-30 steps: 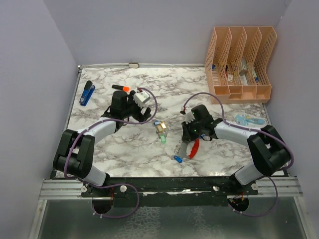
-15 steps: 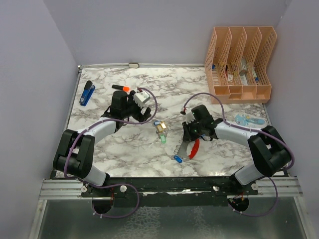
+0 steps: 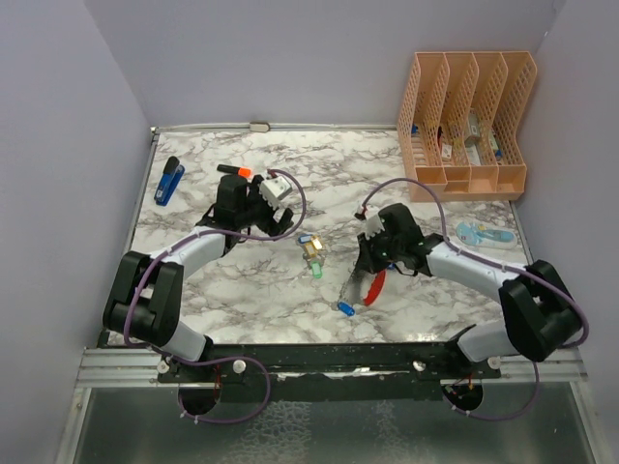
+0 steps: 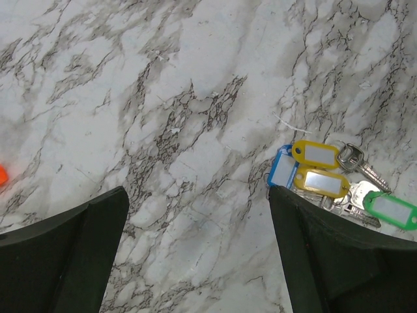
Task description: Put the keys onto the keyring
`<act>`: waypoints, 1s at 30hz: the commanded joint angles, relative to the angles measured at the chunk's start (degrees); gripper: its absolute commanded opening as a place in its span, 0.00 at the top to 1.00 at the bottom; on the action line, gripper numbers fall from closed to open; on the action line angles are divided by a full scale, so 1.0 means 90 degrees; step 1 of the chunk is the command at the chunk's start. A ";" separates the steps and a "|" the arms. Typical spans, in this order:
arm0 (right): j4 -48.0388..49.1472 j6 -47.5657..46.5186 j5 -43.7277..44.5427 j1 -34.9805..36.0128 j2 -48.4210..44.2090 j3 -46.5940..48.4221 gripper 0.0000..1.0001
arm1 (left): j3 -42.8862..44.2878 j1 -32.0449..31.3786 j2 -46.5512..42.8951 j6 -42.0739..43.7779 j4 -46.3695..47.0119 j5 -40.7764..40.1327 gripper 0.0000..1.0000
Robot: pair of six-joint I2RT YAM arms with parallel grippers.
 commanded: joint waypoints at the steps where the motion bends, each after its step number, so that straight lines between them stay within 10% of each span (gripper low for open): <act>1: 0.0575 -0.0260 -0.0161 0.0050 -0.0906 -0.0139 0.99 | 0.0271 -0.0117 -0.0201 0.0276 -0.0317 0.0086 0.08; 30: 0.0423 -0.1098 -0.1108 0.0782 -0.2674 -0.0287 0.99 | 0.0720 -0.0510 0.0031 0.2604 -0.1722 0.0427 0.08</act>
